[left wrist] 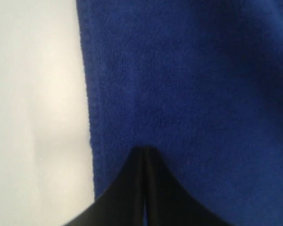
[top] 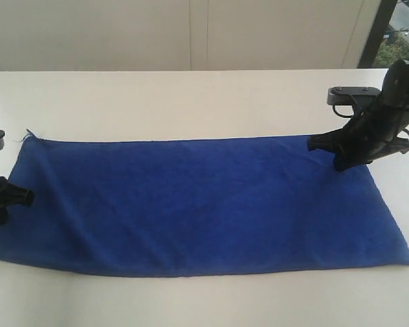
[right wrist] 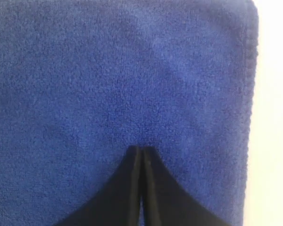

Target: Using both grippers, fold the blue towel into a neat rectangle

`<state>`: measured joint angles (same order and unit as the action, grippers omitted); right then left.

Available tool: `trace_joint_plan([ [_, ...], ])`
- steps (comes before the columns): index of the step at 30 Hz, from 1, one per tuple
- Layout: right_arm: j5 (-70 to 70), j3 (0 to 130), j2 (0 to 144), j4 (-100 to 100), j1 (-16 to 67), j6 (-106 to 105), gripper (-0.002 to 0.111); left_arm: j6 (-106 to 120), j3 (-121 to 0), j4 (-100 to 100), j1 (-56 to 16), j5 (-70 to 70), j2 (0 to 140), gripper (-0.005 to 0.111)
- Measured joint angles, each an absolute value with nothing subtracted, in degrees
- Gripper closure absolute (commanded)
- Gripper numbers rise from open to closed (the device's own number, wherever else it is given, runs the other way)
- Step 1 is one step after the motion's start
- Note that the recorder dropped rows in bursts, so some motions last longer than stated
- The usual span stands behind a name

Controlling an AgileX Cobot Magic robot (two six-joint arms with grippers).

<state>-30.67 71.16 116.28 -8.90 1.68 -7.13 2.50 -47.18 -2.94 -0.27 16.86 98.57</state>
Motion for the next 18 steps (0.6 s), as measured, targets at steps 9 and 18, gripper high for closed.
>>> trace_joint_plan([
  [9, -30.9, 71.2, 116.3, -8.9, 1.7, -7.1, 0.108, 0.0, -47.9, -2.3, -0.3, 18.7, 99.4, 0.107],
  [18, -31.1, 71.3, 116.3, -8.9, 1.7, -7.2, 0.108, 0.0, -49.1, -0.7, -0.3, 21.0, 99.5, 0.107],
])
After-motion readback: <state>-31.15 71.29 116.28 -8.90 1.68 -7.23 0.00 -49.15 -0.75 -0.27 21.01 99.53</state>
